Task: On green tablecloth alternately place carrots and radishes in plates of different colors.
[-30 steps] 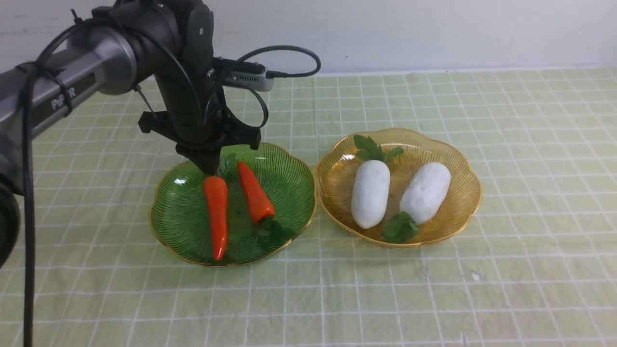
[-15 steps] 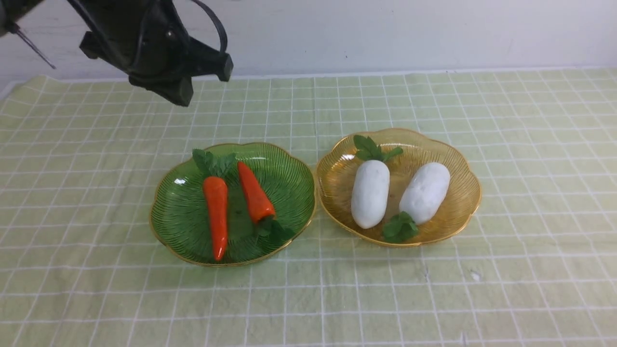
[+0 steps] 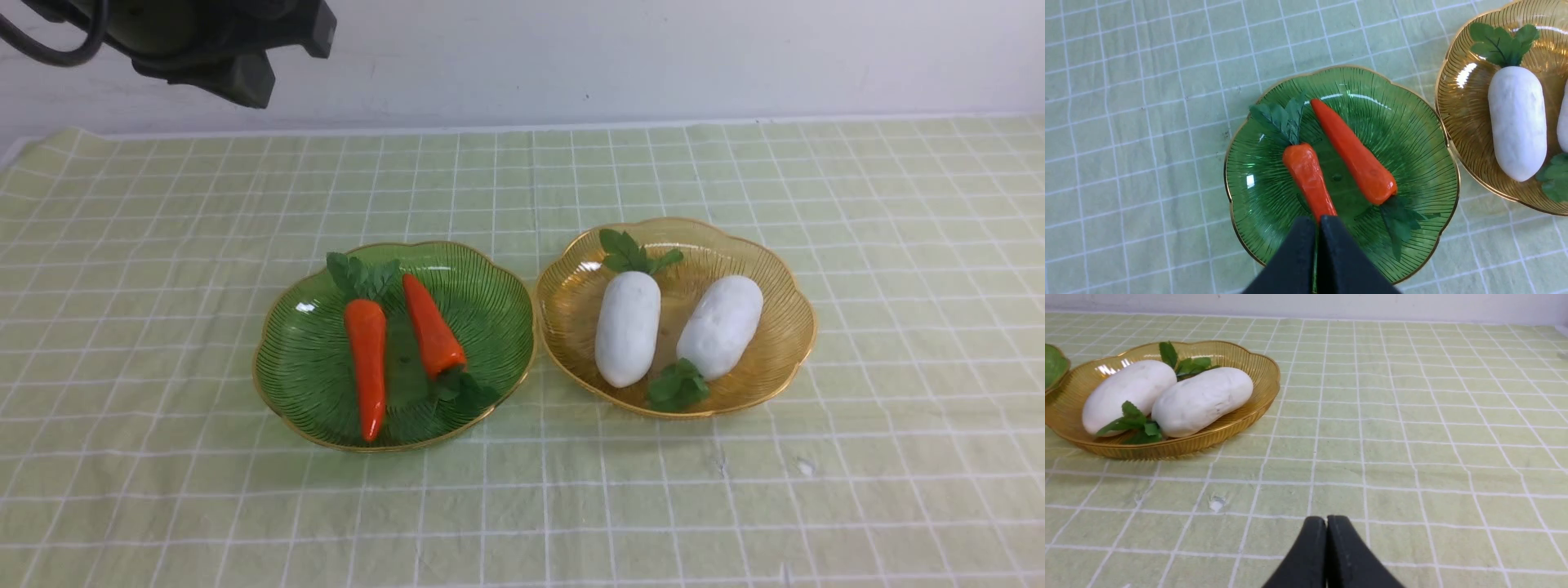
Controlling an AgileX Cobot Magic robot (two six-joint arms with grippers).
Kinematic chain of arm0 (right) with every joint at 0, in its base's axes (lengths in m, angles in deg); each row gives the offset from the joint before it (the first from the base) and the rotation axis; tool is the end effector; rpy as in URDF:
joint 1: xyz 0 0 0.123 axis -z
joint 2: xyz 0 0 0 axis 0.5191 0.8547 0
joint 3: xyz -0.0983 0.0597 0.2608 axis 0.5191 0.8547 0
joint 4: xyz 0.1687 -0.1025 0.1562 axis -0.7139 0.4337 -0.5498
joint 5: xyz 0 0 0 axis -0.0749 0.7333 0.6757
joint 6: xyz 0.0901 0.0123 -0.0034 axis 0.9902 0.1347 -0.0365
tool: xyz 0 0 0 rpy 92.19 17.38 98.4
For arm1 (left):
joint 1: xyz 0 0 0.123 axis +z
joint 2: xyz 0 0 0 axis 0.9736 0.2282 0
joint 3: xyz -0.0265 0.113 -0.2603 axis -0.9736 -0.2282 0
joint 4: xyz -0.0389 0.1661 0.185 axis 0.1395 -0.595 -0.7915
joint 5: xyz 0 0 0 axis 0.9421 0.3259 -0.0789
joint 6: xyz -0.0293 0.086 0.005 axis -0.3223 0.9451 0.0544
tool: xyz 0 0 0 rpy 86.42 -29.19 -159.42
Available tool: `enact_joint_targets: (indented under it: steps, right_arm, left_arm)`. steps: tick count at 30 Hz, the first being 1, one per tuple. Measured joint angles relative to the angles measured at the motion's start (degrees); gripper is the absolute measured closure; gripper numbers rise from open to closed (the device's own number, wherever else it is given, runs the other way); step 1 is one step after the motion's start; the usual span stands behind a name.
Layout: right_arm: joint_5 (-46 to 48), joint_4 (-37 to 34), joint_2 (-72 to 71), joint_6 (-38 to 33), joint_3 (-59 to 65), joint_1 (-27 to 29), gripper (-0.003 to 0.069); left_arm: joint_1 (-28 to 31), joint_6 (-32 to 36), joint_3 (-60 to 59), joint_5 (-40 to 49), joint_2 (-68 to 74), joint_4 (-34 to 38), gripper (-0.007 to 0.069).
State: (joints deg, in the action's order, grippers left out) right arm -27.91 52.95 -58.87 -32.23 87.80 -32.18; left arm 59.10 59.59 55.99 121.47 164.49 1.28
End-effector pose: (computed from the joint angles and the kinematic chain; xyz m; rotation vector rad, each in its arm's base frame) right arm 0.0518 0.0014 0.1713 -0.0398 1.8973 0.0031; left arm 0.3139 -0.0905 0.4358 0.2584 2.4718 -0.0314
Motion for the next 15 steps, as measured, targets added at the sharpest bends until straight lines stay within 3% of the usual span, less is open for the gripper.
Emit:
enact_joint_targets:
  steps: [15]
  right_arm:
    - [0.0,0.0,0.0,0.2,0.0,0.5,0.0673]
  left_arm:
    - [0.0,0.2,-2.5,0.1,-7.1,0.4,0.0632]
